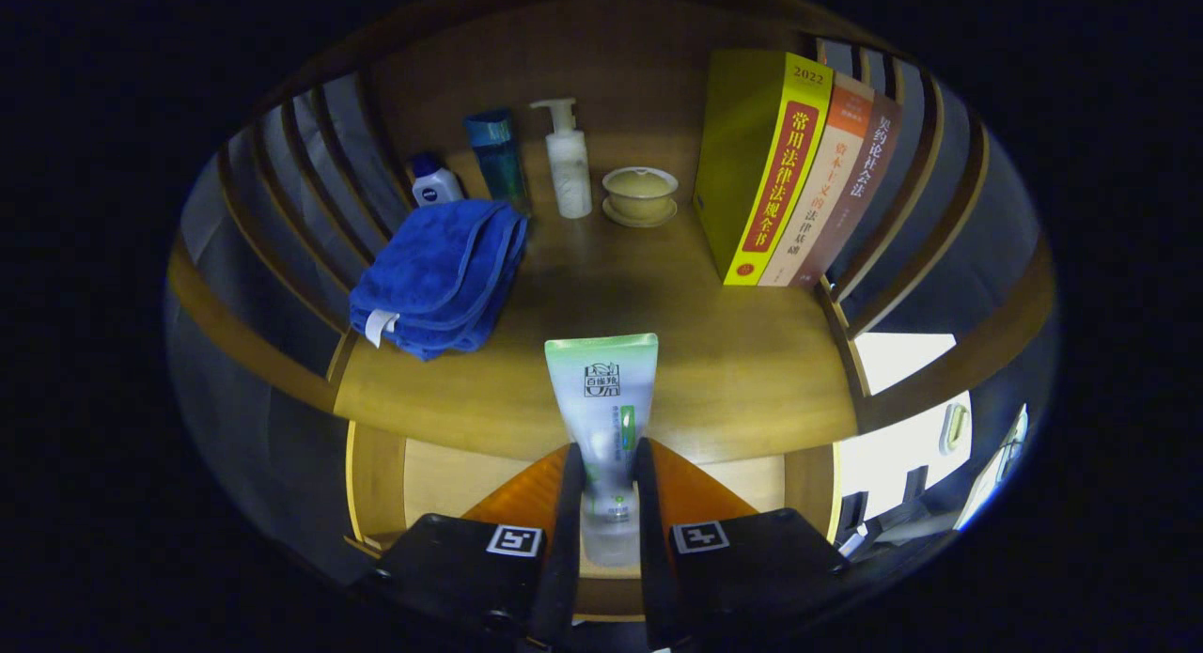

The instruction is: Pull open the drawer, take out the items inside it, and place them on the countertop above the cabinet.

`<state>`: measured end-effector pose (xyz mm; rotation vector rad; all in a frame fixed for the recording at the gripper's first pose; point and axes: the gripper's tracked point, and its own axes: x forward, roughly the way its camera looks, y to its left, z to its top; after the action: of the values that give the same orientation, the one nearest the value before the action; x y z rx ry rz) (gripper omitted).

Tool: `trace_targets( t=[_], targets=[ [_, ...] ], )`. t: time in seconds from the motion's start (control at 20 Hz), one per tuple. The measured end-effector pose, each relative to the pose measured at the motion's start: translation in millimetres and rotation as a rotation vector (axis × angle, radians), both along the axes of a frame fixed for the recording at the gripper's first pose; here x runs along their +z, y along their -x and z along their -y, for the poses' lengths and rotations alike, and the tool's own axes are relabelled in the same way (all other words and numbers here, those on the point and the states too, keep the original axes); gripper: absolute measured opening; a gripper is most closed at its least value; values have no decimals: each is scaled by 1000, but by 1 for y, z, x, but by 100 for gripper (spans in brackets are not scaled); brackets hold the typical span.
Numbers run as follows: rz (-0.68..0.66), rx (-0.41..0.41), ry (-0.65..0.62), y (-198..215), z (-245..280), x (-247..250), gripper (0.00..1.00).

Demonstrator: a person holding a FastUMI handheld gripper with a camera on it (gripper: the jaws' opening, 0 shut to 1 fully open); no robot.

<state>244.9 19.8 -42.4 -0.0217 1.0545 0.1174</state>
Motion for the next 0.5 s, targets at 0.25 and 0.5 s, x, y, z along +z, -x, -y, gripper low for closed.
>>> trace_targets(
  t=[0.25,0.5],
  targets=[
    [32,-6,-44,-42,-7,-2,37],
    [41,-2,-25,-81,-15,-13,37]
  ],
)
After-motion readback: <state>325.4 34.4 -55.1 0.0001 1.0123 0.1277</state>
